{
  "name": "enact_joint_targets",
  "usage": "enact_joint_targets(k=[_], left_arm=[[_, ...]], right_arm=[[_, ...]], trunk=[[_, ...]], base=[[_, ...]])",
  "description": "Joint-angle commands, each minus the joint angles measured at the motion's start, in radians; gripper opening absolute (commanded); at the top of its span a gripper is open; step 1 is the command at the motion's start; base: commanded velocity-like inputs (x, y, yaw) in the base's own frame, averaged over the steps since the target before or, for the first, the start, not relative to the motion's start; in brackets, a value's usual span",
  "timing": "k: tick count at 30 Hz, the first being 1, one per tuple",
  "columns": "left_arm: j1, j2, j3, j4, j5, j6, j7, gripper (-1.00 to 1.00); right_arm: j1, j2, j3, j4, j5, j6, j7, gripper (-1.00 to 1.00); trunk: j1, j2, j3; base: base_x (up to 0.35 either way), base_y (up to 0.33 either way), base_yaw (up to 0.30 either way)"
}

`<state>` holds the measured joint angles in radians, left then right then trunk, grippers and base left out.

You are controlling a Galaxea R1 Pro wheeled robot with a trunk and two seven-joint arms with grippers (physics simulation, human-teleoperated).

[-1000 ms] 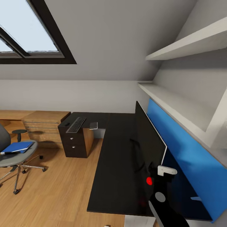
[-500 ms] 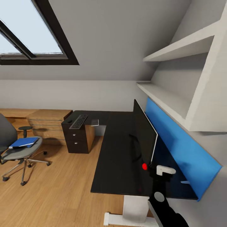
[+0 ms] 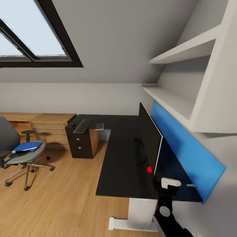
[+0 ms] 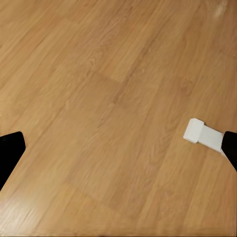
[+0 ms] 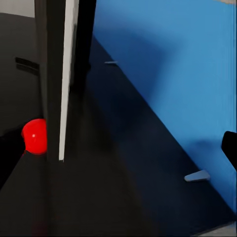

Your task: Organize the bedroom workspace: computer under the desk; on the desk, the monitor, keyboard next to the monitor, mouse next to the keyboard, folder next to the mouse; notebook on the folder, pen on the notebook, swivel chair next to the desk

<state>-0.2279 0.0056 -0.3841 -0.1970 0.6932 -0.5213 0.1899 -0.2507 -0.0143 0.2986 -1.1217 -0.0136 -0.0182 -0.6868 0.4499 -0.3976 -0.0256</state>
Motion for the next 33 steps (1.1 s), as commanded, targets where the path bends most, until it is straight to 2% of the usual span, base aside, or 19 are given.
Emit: enact_joint_targets(k=[1,16,22,25,29,32,33], left_arm=[[-0.001,0.001,-0.009,-0.001,0.002,-0.002,0.008,1.00],[-0.001,0.000,-0.009,-0.001,0.002,-0.002,0.009,1.00],[-0.001,0.000,-0.009,-0.001,0.002,-0.002,0.009,1.00],[-0.001,0.000,-0.009,-0.001,0.002,-0.002,0.009,1.00],[-0.001,0.000,-0.009,-0.001,0.002,-0.002,0.009,1.00],[-0.001,0.001,-0.009,-0.001,0.002,-0.002,0.009,1.00],[-0.001,0.000,-0.009,-0.001,0.002,-0.002,0.009,1.00]], right_arm=[[-0.001,-0.001,0.004,0.001,-0.002,-0.002,-0.006,1.00],[-0.001,-0.001,-0.001,0.045,-0.005,0.000,0.059,1.00],[-0.001,-0.001,-0.001,0.079,-0.005,-0.001,0.072,1.00],[-0.012,0.000,-0.002,0.155,-0.005,-0.015,0.096,1.00],[-0.064,0.001,-0.002,0.295,-0.005,-0.064,0.145,1.00],[-0.182,0.002,-0.004,0.557,-0.014,-0.156,0.277,1.00],[-0.202,0.003,-0.004,0.601,-0.025,-0.174,0.300,1.00]], trunk=[[0.000,-0.002,-0.002],[0.000,-0.002,-0.002],[0.000,-0.002,-0.002],[0.000,-0.002,-0.002],[0.000,-0.002,-0.002],[0.000,-0.002,-0.002],[0.000,-0.002,-0.002]], base=[[-0.328,0.000,0.000],[-0.331,0.000,0.000],[-0.097,0.000,0.000],[-0.009,0.000,0.000],[-0.002,0.000,0.000],[0.000,0.000,0.000],[0.000,0.000,0.000]])
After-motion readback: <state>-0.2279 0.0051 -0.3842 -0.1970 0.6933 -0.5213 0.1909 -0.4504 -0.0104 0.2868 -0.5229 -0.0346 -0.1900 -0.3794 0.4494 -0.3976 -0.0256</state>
